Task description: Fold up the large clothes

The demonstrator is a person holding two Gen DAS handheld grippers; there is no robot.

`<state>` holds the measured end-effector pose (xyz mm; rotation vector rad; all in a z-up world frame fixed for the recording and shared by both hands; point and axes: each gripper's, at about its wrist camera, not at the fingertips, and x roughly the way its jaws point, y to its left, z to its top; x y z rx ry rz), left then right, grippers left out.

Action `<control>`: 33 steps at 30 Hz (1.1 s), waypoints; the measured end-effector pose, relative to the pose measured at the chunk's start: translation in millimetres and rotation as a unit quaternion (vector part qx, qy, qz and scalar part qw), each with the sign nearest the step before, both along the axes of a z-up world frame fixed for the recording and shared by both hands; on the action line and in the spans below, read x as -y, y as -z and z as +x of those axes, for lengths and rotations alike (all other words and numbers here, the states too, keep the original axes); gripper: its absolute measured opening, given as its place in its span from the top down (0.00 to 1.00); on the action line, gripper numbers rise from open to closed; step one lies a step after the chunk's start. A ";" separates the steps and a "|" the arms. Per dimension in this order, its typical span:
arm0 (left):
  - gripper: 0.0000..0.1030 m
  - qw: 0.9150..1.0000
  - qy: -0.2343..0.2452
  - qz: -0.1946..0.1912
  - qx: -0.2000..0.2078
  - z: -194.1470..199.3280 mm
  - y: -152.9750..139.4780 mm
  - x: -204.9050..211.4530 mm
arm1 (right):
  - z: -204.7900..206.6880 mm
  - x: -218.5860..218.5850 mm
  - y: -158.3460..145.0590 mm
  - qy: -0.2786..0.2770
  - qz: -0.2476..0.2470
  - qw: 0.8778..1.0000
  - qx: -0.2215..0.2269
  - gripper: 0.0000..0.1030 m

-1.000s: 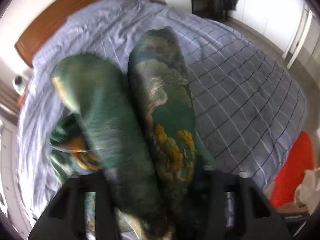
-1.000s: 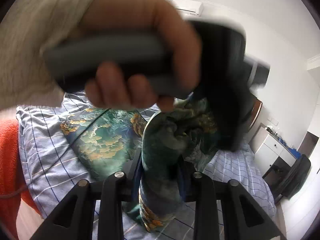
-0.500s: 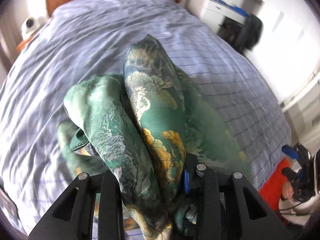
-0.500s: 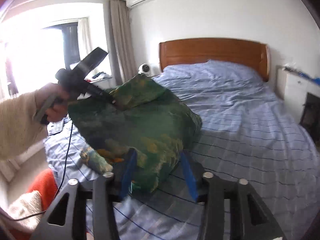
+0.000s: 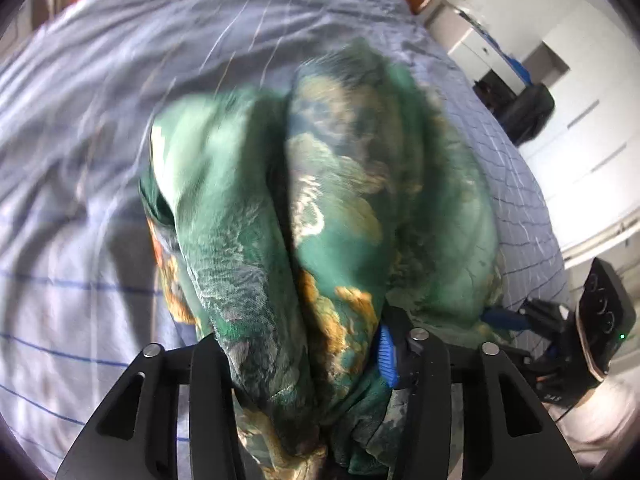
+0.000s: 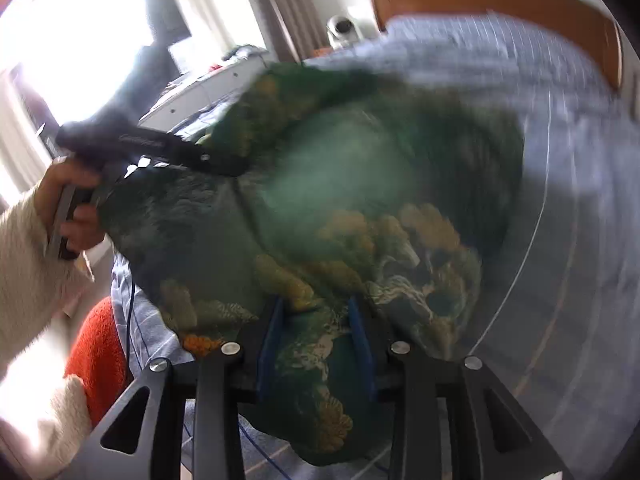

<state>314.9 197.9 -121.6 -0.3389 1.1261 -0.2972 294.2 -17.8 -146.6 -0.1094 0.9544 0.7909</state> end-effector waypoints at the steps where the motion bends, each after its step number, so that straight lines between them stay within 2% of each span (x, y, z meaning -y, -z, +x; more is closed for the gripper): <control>1: 0.53 1.000 -0.006 -0.013 0.001 -1.1 6.5 -3.0 | 1.2 1.3 5.0 0.002 0.005 1.000 -0.008 0.68; 4: 0.52 0.999 -0.015 -0.040 0.005 -2.7 10.0 -8.3 | 5.6 2.8 4.9 0.008 0.011 0.999 -0.029 0.68; 8: 0.52 0.999 -0.017 -0.050 0.011 -4.1 10.8 -10.5 | 15.8 -1.1 -23.8 0.002 0.014 0.999 -0.049 0.68; 12: 0.52 0.996 -0.025 -0.086 0.012 -4.2 20.1 -22.1 | 53.0 -31.5 -61.1 0.006 0.017 1.000 -0.011 0.68; 15: 0.52 0.994 -0.028 -0.102 0.015 -5.5 28.2 -29.8 | 82.1 -70.4 -70.5 -0.011 0.004 1.000 0.007 0.68; 20: 0.52 0.992 -0.032 -0.123 0.018 -12.3 38.4 -39.2 | 126.8 -145.5 -44.9 -0.067 -0.018 0.997 0.022 0.68; 23: 0.56 0.991 -0.040 -0.126 0.004 -15.2 52.4 -49.0 | 146.3 -177.0 10.8 -0.070 -0.081 0.994 -0.026 0.69; 24: 0.56 0.990 -0.042 -0.132 0.002 -13.3 55.9 -51.1 | 151.6 -180.4 21.5 -0.065 -0.086 0.993 -0.037 0.69; 26: 0.56 0.989 -0.042 -0.141 -0.001 -8.7 59.0 -53.2 | 156.9 -180.1 28.9 -0.057 -0.081 0.994 -0.038 0.69; 30: 0.56 0.990 -0.042 -0.132 0.001 -8.7 56.3 -50.3 | 159.7 -175.7 32.9 -0.050 -0.077 0.995 -0.039 0.70; 33: 0.56 0.992 -0.034 -0.125 0.008 -17.5 51.1 -48.8 | 153.1 -170.2 16.4 -0.047 -0.070 0.996 -0.027 0.69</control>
